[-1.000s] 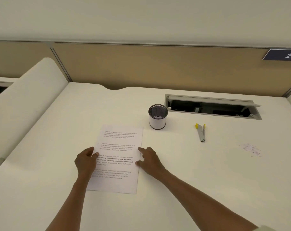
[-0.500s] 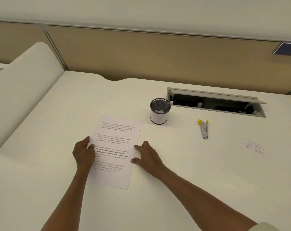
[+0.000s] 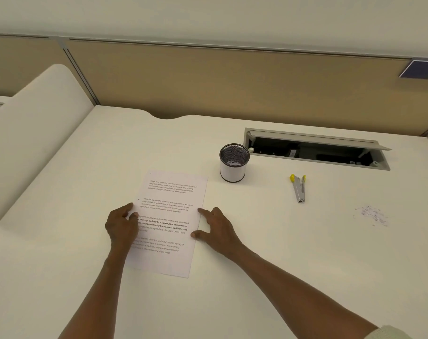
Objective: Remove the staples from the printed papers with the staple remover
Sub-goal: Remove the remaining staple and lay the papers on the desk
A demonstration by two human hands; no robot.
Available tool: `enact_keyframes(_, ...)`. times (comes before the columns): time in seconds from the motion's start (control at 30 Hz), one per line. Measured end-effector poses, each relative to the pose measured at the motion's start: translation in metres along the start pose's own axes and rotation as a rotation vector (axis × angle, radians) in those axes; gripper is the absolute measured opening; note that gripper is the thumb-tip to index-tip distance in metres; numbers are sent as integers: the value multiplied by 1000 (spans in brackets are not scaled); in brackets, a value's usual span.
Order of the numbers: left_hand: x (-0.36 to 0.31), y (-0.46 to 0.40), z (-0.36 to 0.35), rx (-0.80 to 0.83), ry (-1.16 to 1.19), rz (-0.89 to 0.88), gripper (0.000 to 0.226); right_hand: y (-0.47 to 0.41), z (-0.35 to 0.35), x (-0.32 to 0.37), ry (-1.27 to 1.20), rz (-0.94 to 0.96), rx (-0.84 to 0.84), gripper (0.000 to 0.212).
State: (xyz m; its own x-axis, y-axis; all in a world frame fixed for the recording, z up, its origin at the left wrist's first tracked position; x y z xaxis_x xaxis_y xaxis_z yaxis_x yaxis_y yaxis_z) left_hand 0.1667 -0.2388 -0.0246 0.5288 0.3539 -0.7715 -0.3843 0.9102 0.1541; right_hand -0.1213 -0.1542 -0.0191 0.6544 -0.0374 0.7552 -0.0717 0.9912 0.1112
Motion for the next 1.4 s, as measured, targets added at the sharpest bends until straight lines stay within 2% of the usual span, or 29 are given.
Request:
enact_keyframes(0.13,-12,2,6,-34,98,37,35,0,20,-11,-123,-34,-94,72)
enact_keyframes(0.2,-18,6,12,-93,110,33,35,-2,18,-15,-147,-44,-76,70)
enact_keyframes(0.43,-54,39,-4,-158,232,-126,32,11,27,-24,-279,-69,-126,55)
enact_keyframes(0.77,-124,137,-86,38,311,-289,30,65,80,-51,-381,-83,-301,35)
enact_keyframes(1.03,-141,205,-155,208,103,-448,36,120,140,-98,-344,-128,-480,23)
enact_keyframes(1.2,-136,230,-201,338,-5,-460,47,161,190,-148,-173,-215,-664,11)
enact_keyframes(1.3,-124,238,-224,389,-190,-527,58,187,227,-183,-60,-326,-795,15)
enact_keyframes(1.4,-115,241,-236,368,-397,-628,66,205,258,-217,6,-440,-844,18)
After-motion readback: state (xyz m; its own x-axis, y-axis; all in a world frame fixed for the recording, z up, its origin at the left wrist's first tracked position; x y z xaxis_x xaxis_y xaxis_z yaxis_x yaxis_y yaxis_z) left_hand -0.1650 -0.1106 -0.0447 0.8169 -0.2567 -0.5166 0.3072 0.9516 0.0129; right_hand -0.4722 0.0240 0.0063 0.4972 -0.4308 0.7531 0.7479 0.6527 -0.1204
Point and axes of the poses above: each hand's wrist, its own y-axis away from the middle knuckle, its own z-axis out of the back of the hand, x = y × z, the point moved 9 cm from there along -y, towards the middle knuckle, and after that the axes turned 5 degrees about z, right-handed, at the moved point
